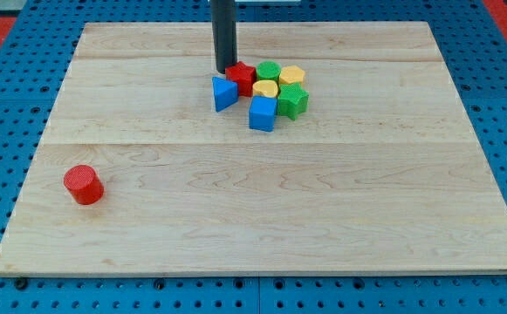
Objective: Push the red circle into the group of blocks
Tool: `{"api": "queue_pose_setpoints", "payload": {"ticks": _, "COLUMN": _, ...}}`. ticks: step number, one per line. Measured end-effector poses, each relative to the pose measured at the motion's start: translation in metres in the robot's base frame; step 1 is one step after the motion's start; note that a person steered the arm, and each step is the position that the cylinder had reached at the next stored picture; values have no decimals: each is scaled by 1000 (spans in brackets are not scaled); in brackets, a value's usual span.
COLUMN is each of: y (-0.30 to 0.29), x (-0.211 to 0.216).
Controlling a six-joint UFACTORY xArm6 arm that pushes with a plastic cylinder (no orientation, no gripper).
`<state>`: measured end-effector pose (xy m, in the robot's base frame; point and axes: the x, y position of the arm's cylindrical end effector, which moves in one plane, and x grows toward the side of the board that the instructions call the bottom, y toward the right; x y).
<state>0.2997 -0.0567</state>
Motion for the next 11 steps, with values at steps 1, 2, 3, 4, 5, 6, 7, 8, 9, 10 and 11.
{"api": "queue_pose_setpoints", "payload": {"ticks": 1, "y": -70, "x": 8}}
{"api": "queue_pose_setpoints", "payload": {"ticks": 2, "y": -143, "x": 62}}
{"api": "queue_pose_setpoints", "payload": {"ticks": 3, "y": -183, "x": 139}}
{"api": "queue_pose_setpoints", "payload": {"ticks": 4, "y": -187, "x": 225}}
{"api": "queue_pose_setpoints", "payload": {"ticks": 5, "y": -159, "x": 240}}
{"api": "queue_pose_setpoints", "payload": {"ticks": 6, "y": -137, "x": 188}}
{"api": "queue_pose_setpoints", "payload": {"ticks": 7, "y": -149, "x": 173}}
{"api": "queue_pose_setpoints", "payload": {"ticks": 8, "y": -147, "x": 163}}
{"api": "queue_pose_setpoints", "payload": {"ticks": 9, "y": -71, "x": 120}}
{"api": "queue_pose_setpoints", "payload": {"ticks": 10, "y": -37, "x": 93}}
{"api": "queue_pose_setpoints", "payload": {"ticks": 11, "y": -53, "x": 122}}
